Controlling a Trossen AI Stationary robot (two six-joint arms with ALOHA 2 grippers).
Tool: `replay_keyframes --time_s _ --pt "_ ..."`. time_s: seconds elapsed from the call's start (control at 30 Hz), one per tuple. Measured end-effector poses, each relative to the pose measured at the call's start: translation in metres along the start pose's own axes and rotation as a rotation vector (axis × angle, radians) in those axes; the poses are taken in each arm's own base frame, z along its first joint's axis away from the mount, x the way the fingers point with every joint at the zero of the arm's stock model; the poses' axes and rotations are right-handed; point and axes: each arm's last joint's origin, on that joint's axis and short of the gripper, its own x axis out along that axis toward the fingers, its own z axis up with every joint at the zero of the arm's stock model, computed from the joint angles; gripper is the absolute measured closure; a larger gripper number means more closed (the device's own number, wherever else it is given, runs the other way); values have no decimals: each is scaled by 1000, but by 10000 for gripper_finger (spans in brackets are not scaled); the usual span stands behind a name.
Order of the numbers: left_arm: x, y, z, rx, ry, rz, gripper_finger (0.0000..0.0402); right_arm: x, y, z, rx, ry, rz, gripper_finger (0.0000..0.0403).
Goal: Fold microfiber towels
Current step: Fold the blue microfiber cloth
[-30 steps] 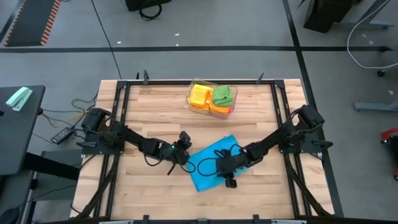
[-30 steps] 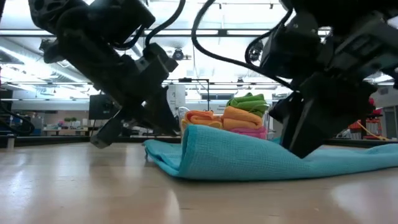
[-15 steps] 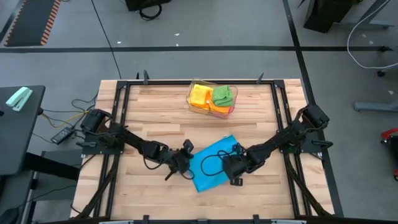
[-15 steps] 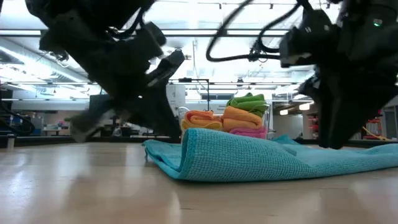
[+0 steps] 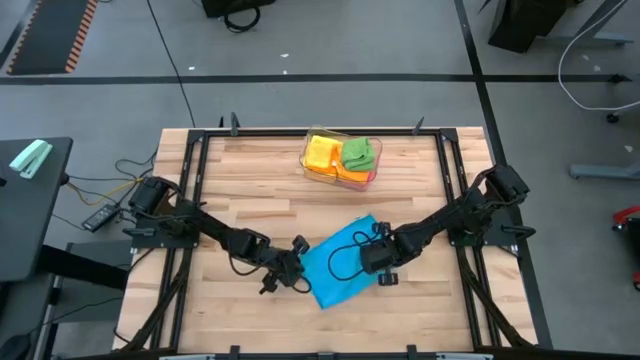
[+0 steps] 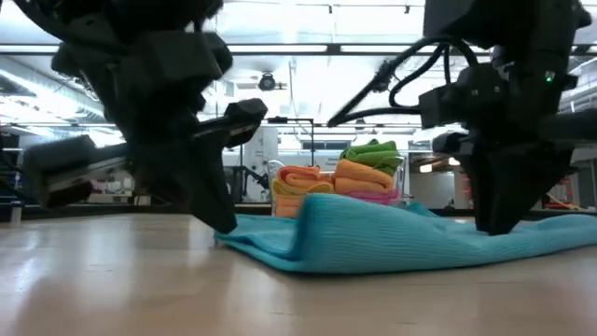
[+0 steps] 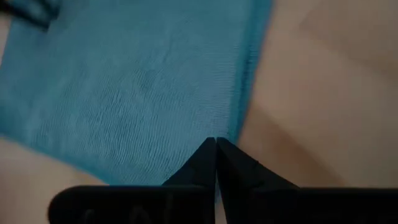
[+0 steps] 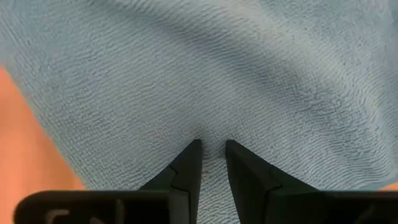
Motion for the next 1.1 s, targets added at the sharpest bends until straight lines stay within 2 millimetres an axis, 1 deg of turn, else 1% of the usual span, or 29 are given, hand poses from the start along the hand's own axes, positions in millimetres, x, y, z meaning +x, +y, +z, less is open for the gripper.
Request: replay_keyframes --time_s 0.17,0.23,0.33,0.43,0.5,0.63,0.73,0.8,0.87,0.97,1.1 --pt "-3 -12 12 36 -61 -4 382 10 -26 -2 -235 29 -40 338" --pt "-4 -15 15 68 -63 17 383 13 -38 -1 -325 44 -106 345" --pt "-5 -18 17 114 -32 91 387 14 -54 3 -423 66 -218 351" --pt "-6 -18 19 123 -14 142 389 12 -67 11 -464 84 -254 354" --pt "-6 -17 18 107 -9 150 387 7 -72 19 -438 66 -259 354" --pt "-6 -17 18 47 -10 150 377 -8 -73 25 -341 120 -226 354" --pt "-6 -18 18 72 -8 150 366 -20 -70 33 -211 113 -190 354" --pt "-6 -18 18 99 -6 150 352 -25 -66 37 -137 89 -133 354" --pt "-6 -17 18 104 -7 150 332 -30 -60 42 -68 63 -88 354" --pt "-6 -16 18 91 -12 158 289 -34 -50 46 28 20 -63 345" --pt "1 -15 18 62 -30 189 232 -36 -36 52 120 -82 -63 307"
